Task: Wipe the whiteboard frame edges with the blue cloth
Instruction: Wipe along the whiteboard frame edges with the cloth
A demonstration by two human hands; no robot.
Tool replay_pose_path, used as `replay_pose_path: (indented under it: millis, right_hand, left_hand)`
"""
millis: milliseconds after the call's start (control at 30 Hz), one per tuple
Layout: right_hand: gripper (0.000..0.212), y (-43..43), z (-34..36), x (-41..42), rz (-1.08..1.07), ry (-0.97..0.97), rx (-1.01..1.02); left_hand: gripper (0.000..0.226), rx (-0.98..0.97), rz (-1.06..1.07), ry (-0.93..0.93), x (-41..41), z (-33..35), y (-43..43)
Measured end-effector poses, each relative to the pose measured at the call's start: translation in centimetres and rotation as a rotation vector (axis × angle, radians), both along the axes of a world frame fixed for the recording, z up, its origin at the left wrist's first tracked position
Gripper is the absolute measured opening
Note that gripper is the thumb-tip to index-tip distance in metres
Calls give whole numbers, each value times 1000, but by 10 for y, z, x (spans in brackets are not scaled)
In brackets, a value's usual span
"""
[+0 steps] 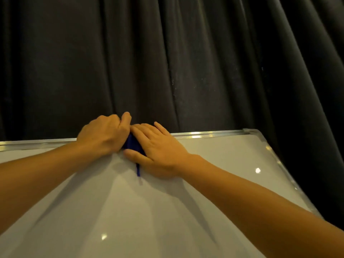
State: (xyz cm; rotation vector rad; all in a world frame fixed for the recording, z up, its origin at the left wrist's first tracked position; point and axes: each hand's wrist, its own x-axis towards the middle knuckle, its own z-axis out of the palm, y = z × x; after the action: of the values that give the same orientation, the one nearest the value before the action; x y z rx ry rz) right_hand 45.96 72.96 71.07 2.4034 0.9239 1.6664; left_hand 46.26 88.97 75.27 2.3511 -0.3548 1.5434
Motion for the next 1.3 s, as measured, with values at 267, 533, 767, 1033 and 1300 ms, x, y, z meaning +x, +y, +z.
replay_pose_path:
  millis: [267, 533, 767, 1033, 1300]
  right_hand:
    - [73, -149, -5, -2, -382, 191, 338]
    - [83, -129, -18, 11, -258, 160, 278]
    - [90, -152, -20, 14, -322, 234, 433]
    - [90, -223, -29, 1, -419, 225, 494]
    - [83, -200, -31, 5, -299, 254, 331]
  left_hand:
    - [69, 56, -9, 44, 16, 0, -21]
    - [79, 101, -69, 12, 15, 3, -95]
    - [80, 125, -109, 10, 20, 4, -105]
    - [64, 235, -84, -50, 23, -5, -121]
    - [56, 250, 0, -81, 13, -8, -169]
